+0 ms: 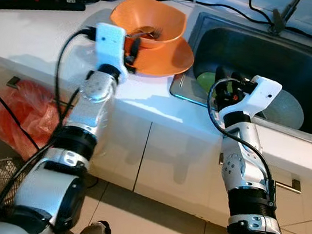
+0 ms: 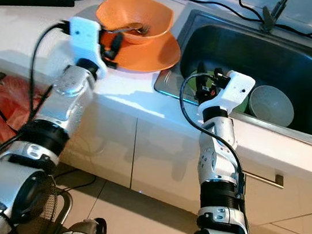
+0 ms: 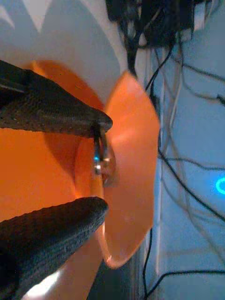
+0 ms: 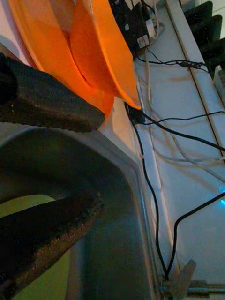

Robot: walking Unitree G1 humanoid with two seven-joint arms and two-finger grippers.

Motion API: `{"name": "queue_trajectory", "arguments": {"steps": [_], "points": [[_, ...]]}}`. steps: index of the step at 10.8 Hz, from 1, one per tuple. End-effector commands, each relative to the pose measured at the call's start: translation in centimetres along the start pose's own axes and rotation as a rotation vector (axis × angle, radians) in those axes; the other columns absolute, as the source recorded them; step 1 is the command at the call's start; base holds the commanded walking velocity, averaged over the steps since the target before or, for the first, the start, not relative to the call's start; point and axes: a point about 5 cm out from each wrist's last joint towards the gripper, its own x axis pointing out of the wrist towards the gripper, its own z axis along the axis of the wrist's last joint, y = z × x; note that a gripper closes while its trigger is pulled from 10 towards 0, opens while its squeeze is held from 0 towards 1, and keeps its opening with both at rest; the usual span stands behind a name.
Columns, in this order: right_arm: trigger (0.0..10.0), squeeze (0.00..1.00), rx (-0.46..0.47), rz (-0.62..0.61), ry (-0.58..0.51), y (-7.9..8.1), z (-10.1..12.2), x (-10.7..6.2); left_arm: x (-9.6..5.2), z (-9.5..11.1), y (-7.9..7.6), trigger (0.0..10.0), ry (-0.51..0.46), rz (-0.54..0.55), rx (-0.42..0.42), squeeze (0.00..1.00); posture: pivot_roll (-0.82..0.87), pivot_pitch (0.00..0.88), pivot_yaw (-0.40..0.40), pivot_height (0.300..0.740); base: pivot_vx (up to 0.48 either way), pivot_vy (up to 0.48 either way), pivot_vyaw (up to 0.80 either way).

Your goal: Kitchen organization

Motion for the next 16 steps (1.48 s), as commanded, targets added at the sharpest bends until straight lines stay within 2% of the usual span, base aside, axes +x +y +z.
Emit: {"name": "queue_trajectory", "arguments": {"steps": [1,5,6,9,11,14,16], "points": [[10.0,0.00,-0.002,-0.018,-0.018,-0.4,0.4,0.1,0.5,0.7,-0.9,10.0,-0.023,-0.036,-0.003,0.00,0.06,0.123,-0.052,0.740,0.000,0.000,0.00],[10.0,0.00,-0.004,-0.034,-0.028,-0.8,0.6,0.1,1.0,1.6,-2.4,10.0,-0.050,-0.093,-0.007,0.00,0.06,0.117,-0.044,0.740,0.000,0.000,0.00],[10.0,0.00,-0.002,-0.037,-0.030,-0.8,0.6,0.1,1.2,2.7,-3.2,10.0,-0.093,-0.119,-0.008,0.00,0.06,0.115,-0.046,0.740,0.000,0.000,0.00],[10.0,0.00,-0.001,-0.039,-0.030,-0.9,0.6,0.1,1.4,4.0,-2.4,10.0,-0.149,-0.067,-0.001,0.00,0.06,0.117,-0.050,0.740,0.000,0.000,0.00],[10.0,0.00,0.002,-0.034,-0.028,-0.8,0.5,0.1,1.4,5.4,-1.0,10.0,-0.214,0.023,-0.002,0.00,0.07,0.119,-0.056,0.740,0.000,0.000,0.00],[10.0,0.00,0.001,-0.033,-0.026,-0.8,0.5,0.1,0.9,6.0,0.4,10.0,-0.238,0.085,0.012,0.00,0.07,0.124,-0.062,0.740,0.000,0.000,0.00],[10.0,0.00,0.002,-0.027,-0.019,-0.6,0.4,0.2,0.6,5.9,0.5,10.0,-0.228,0.085,0.023,0.00,0.07,0.124,-0.063,0.740,0.000,0.000,0.00]]}}
